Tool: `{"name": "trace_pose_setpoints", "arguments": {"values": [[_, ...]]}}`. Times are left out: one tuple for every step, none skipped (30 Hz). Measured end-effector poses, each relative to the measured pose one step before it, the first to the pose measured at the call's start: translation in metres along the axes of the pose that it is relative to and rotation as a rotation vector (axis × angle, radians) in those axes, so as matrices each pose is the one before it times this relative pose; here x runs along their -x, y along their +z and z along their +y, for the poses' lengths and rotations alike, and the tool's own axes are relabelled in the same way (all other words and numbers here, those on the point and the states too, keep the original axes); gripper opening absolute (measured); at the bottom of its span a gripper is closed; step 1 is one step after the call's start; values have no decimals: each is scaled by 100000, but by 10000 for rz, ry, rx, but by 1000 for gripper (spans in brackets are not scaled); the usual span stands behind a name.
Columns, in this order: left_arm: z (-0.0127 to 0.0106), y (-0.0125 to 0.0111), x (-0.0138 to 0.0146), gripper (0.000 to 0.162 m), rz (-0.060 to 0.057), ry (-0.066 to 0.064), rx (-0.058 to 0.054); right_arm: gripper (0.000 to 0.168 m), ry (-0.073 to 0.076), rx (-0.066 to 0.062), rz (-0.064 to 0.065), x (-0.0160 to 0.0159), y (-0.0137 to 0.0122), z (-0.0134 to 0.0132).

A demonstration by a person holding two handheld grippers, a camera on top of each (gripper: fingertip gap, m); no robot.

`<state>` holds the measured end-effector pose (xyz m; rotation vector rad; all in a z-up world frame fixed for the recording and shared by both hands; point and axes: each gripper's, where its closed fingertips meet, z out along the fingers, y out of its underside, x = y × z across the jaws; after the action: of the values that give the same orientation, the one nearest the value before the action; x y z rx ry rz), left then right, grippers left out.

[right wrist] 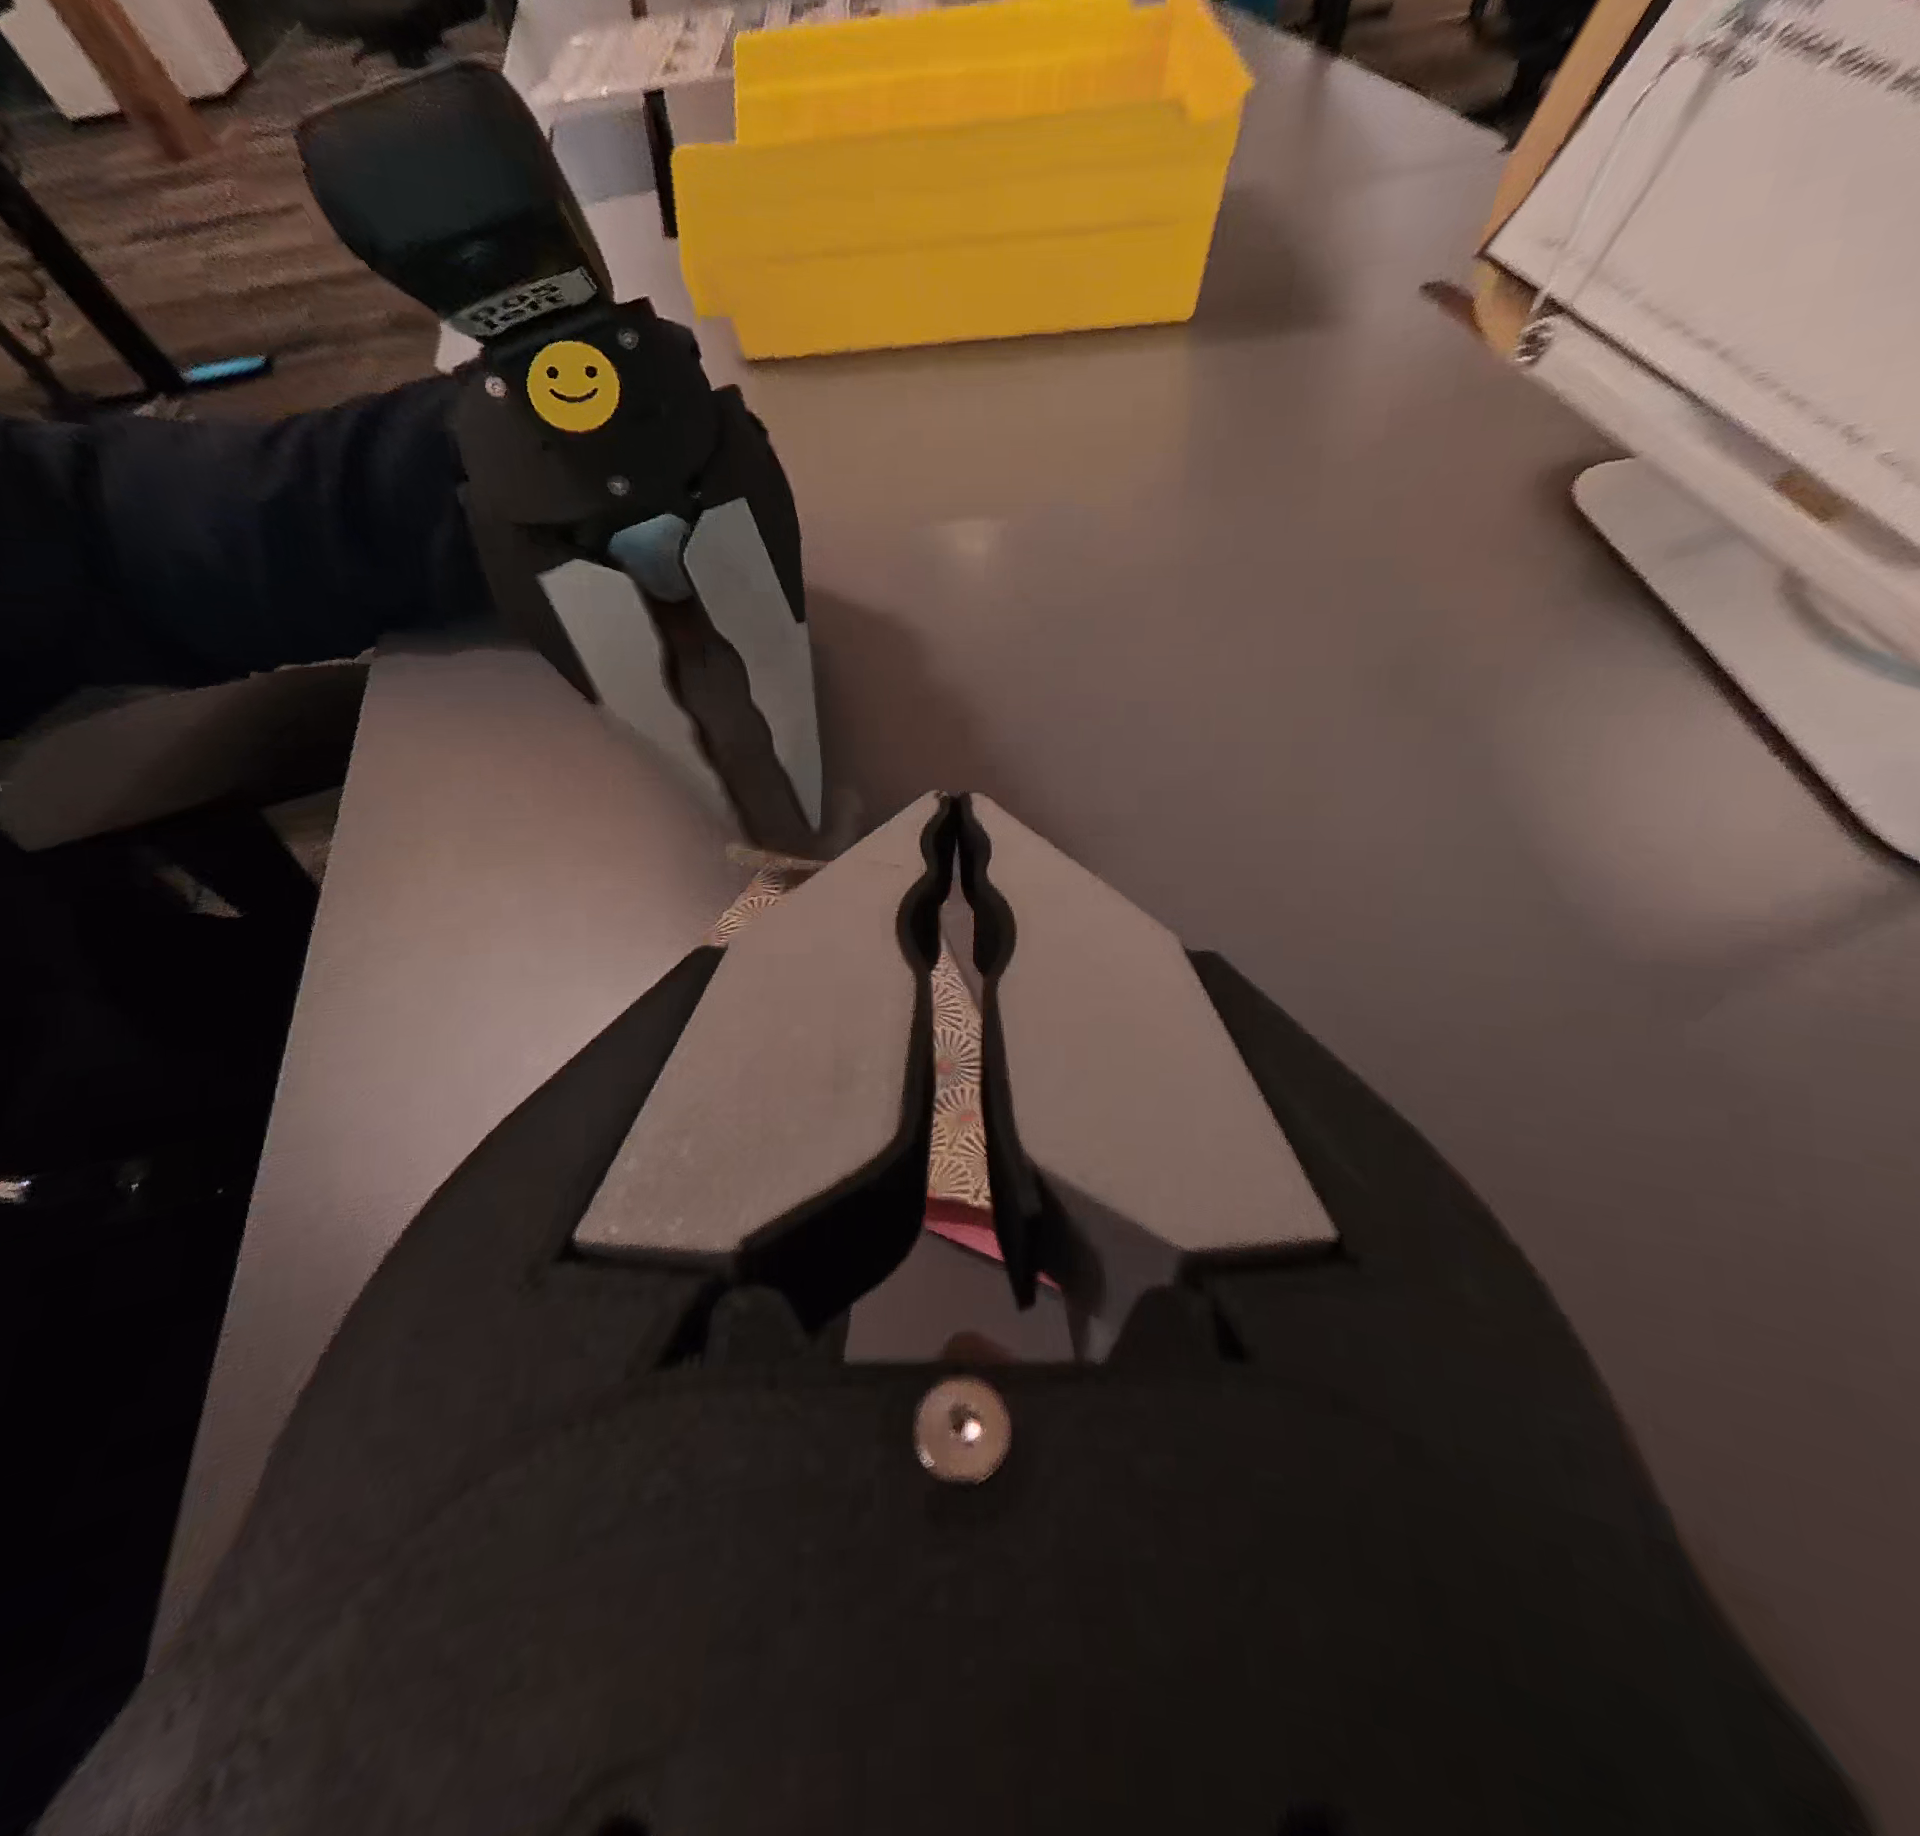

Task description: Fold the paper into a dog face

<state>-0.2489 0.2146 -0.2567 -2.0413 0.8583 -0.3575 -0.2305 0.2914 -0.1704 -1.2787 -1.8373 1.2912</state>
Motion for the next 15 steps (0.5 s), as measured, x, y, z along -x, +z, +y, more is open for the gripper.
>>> {"name": "trace_pose_setpoints", "arguments": {"values": [[-303,-590,-51,35,61,-60,-247,0,34,-136,-40,-184,-347,-18],[-515,-675,-117,35,59,19,-384,0,43,-51,-176,58,-246,42],[-673,-720,-255,37,96,74,-454,0,62,-11,-192,143,-170,46],[-707,-665,-254,37,69,108,-412,0,53,19,-118,88,-69,88],[-682,-544,-239,37,51,113,-359,16,43,96,20,-79,13,189],[-597,-396,-295,37,75,108,-294,30,-25,211,-3,31,82,345],[-477,-221,-339,37,86,155,-207,30,-132,276,-143,330,126,471],[-409,-40,-307,37,23,202,-151,30,-176,258,-235,543,202,467],[-342,146,-281,37,-26,223,-136,35,-150,253,-339,763,302,510],[-198,329,-275,36,-50,203,-51,40,-135,329,-412,900,370,600],[17,495,-341,36,-6,184,95,44,-130,420,-325,747,390,719],[182,569,-551,37,116,172,199,47,-132,428,-257,618,431,723],[217,552,-714,37,202,183,225,51,-143,390,-315,705,446,645],[176,519,-605,38,139,201,195,53,-179,341,-341,775,450,492],[144,453,-421,38,31,209,163,53,-216,257,-238,658,463,330]]}}
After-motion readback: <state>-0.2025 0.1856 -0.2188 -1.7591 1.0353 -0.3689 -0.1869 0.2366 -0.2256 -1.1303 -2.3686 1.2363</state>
